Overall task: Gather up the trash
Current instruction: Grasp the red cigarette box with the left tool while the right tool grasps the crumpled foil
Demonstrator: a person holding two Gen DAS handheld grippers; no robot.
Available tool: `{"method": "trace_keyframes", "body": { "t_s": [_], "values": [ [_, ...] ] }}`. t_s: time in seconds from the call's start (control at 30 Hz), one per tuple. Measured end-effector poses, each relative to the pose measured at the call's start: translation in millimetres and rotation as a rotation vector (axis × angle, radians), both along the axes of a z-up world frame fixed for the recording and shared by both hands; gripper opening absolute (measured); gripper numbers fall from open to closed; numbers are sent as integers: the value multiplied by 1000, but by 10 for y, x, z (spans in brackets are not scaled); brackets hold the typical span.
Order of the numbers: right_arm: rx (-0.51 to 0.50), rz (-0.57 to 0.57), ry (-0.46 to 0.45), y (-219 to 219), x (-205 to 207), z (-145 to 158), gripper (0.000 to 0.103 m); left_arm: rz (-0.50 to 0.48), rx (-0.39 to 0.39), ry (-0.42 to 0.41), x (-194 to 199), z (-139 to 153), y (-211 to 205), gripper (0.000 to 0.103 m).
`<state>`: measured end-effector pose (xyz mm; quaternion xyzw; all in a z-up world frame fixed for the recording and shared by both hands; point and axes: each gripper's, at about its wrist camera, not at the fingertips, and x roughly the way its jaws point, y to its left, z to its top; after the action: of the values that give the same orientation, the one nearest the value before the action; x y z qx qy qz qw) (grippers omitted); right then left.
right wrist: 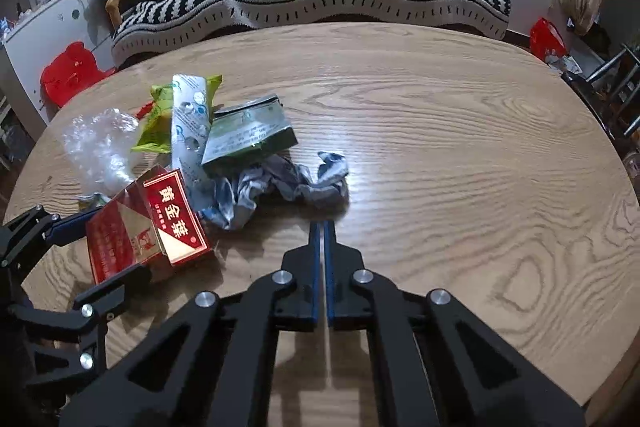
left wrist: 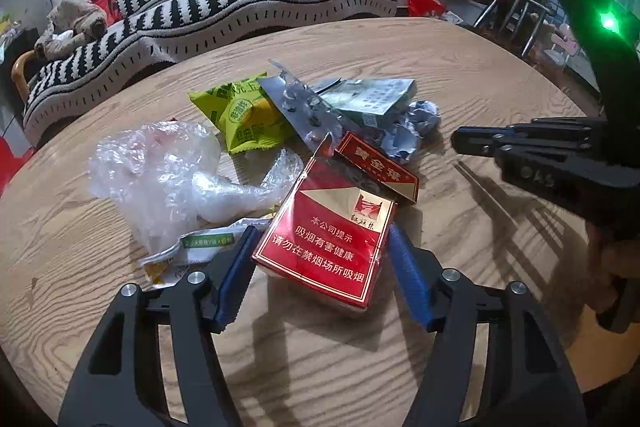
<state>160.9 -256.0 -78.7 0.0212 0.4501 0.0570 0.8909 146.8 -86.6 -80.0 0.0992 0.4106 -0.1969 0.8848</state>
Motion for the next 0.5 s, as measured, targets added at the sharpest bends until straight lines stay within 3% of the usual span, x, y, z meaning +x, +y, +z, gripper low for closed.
{"method": "trace_keyframes", "body": {
  "t_s": [0.27,0.5],
  "values": [
    [48,-24,-25,-159,-366,173,2,1,-17,-11,-230,225,26,64],
    [164,-37,18,-89,-244,107,4,14,-11,-18,-396,376,222,64]
  ]
}}
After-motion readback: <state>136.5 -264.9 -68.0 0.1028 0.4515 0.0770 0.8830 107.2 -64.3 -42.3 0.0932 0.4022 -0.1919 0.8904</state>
